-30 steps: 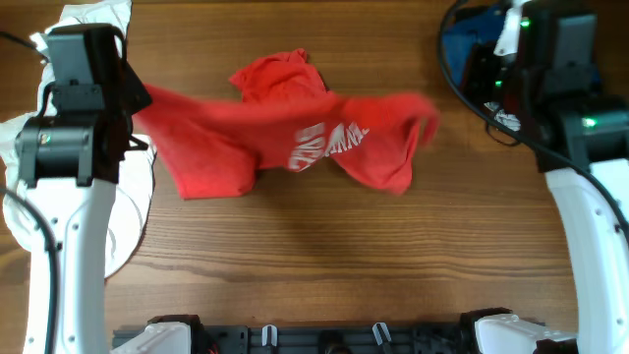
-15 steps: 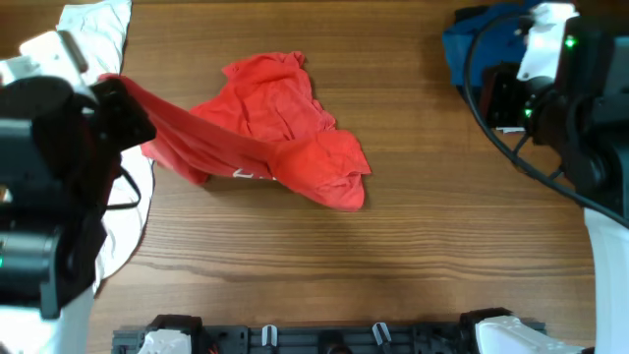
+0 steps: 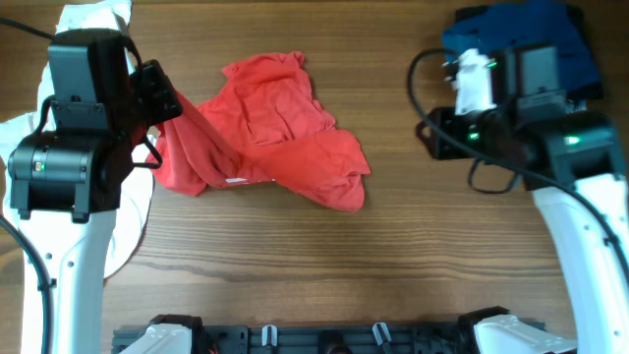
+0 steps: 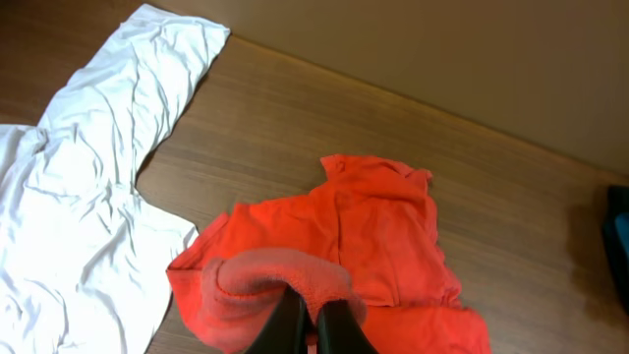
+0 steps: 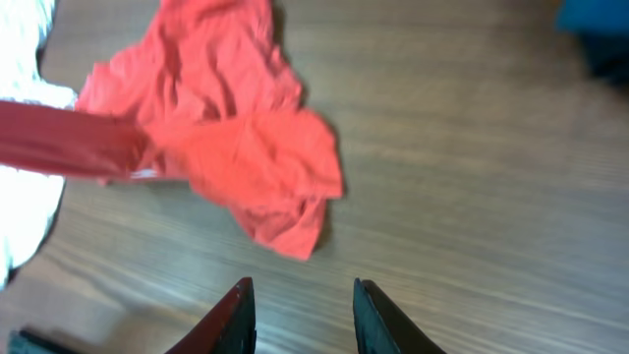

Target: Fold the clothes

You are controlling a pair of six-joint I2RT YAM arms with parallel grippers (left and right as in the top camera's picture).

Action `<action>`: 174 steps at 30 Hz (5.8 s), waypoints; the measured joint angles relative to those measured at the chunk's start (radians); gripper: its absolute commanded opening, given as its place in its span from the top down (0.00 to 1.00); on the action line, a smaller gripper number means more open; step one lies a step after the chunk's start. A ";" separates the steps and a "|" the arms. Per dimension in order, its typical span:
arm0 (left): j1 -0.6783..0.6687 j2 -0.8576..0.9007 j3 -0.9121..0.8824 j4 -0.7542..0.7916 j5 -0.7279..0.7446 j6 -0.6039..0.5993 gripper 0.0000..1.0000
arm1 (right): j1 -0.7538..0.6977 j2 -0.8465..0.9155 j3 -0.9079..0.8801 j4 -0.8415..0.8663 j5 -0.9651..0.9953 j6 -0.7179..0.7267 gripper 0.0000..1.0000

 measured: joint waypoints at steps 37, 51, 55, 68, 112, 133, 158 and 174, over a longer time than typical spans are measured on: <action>0.000 0.001 0.000 -0.047 -0.079 0.004 0.96 | 0.163 0.488 -0.412 0.652 0.055 0.417 0.47; 0.000 0.001 0.000 -0.076 -0.079 0.004 0.96 | 0.163 0.513 -0.412 0.684 0.068 0.452 0.65; 0.000 0.001 0.000 -0.079 -0.080 0.004 0.96 | 0.162 0.513 -0.412 0.686 0.058 0.454 0.71; 0.000 0.001 0.000 -0.082 -0.084 0.004 0.96 | 0.157 0.516 -0.412 0.798 0.069 0.401 0.96; -0.001 -0.319 0.017 0.315 -0.190 0.012 0.96 | -0.127 -0.146 0.434 0.220 0.410 -0.053 0.96; -0.005 0.227 0.110 1.292 -0.036 0.050 0.96 | -0.129 0.255 0.676 0.956 0.400 -0.237 0.96; 0.086 0.312 0.127 -0.242 0.024 0.044 0.96 | -0.129 0.544 0.679 -0.220 0.072 -0.156 0.96; 0.086 0.285 0.073 -0.592 0.061 -0.016 0.96 | -0.119 0.212 0.318 -0.410 0.047 0.043 0.96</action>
